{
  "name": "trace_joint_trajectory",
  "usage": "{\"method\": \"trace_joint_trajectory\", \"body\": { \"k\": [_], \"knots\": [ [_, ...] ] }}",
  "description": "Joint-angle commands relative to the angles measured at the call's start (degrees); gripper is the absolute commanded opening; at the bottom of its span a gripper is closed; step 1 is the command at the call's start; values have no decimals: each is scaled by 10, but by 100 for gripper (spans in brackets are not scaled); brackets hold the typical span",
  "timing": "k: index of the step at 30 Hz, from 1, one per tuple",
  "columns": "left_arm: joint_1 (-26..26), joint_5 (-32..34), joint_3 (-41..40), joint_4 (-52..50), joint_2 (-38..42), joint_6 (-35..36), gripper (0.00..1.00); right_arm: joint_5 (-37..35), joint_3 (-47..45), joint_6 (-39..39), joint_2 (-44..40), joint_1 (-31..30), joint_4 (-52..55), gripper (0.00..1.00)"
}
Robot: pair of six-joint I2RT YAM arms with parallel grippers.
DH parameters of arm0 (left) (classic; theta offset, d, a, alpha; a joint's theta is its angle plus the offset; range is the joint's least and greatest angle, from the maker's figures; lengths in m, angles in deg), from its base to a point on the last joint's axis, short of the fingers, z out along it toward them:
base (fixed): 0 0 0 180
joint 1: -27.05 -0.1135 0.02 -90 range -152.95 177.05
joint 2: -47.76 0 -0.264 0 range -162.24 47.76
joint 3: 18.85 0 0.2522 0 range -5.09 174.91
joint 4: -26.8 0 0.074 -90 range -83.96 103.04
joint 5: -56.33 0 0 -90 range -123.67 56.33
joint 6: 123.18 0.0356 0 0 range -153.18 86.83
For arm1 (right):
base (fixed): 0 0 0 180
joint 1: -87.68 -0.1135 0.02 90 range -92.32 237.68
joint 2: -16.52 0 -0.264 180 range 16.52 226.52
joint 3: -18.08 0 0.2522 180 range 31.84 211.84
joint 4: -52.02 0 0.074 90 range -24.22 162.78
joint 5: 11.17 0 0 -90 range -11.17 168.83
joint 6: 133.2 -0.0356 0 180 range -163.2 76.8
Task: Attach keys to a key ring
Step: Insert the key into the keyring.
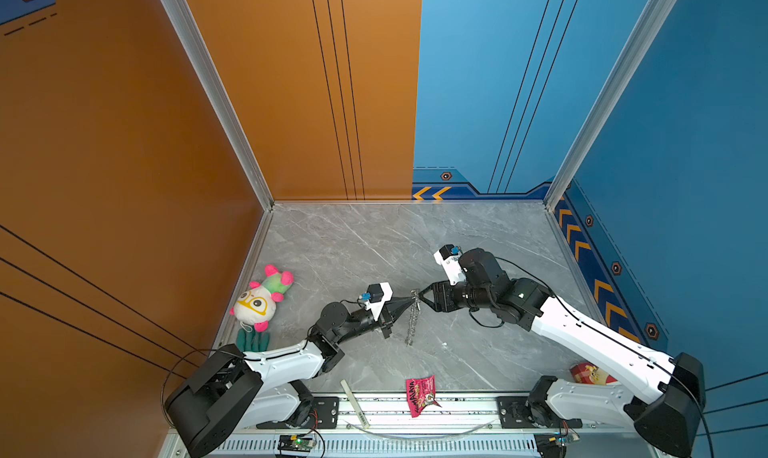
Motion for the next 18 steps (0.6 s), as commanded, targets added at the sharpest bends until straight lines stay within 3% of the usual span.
{"method": "trace_joint_trajectory", "body": {
  "k": [1,18],
  "knots": [
    [7,9,-5,15,11,8,0,14,16,-7,5,-6,16,57],
    [8,-16,1,15,9,5,0,2,22,-5,29,-20,12,58]
  ]
}}
